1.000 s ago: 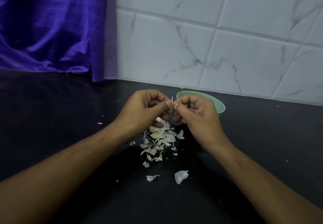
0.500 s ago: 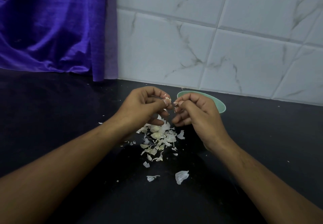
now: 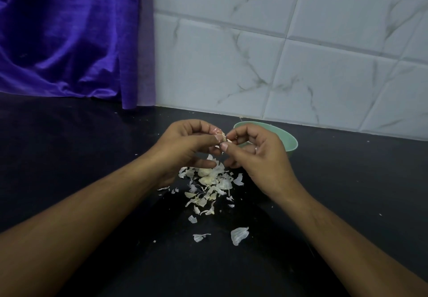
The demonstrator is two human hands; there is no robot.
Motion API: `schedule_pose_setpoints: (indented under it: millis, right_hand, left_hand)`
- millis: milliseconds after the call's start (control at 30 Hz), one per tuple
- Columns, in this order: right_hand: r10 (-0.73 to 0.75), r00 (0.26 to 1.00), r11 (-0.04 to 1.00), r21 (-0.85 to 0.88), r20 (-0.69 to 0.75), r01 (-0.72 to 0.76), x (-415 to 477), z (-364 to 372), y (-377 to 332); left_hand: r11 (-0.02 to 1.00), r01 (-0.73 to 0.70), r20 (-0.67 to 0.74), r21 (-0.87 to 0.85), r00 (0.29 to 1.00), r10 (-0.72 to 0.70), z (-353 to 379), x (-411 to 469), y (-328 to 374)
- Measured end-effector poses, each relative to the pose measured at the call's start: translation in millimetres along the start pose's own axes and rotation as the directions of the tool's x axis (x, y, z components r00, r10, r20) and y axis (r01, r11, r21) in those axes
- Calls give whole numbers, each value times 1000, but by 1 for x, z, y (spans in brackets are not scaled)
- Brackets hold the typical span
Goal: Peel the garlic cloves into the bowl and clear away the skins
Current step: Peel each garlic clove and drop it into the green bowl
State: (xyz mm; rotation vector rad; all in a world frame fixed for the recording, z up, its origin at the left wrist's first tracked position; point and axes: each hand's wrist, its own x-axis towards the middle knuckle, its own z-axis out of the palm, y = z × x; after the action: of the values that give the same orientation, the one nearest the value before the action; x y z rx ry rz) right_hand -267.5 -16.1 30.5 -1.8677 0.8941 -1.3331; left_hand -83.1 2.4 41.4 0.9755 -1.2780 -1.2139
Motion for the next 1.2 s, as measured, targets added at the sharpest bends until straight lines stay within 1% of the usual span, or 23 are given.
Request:
schedule_pose_setpoints:
  millis: [133,233,400,667,800,867,967,1033,1133,1200]
  right_hand:
    - [-9,1000,999,-41,18,9,0,0,-1]
    - [-9,999,999,-41,36,10,0,-1,-1]
    - [-28,1000,997,-75,11,29,0,0,1]
    - [-72,997,992,-110,-19,69,-4,1,3]
    - [-90,996,987,-137,-16,87,-4,-1,4]
    - [-90,996,987,-132,-7,88,-3,0,3]
    - [-70,997,995,-67,-35,68,0,0,0]
    - [-66,996,996,-70,-53,62,1,-2,-1]
    - [-31,999,996,-88,-41,28,1,-6,0]
    - [-35,999,992,-124,-17,33,1,-7,0]
  left_hand:
    - [999,-11,-1,31,1000,11,0,1,0]
    - [998,-24,-14,50,1000,25,-1,1,-1]
    - [999,-27,-16,44,999,28,-1,1,-1]
    - [1000,15,-6,-2,1000,-15,1,0,-3]
    - [999,48,29,-7,998,-48,-1,1,-2]
    - [998,46,45,30,998,-48,-4,1,-1]
    - [985,4,77,171,997,-18,-6,1,0]
    - [975,-3,90,223,996,-18,-5,1,-2]
    - [976,-25,73,214,997,10,-4,1,-2]
    - [980,-48,53,193,998,39,-5,2,0]
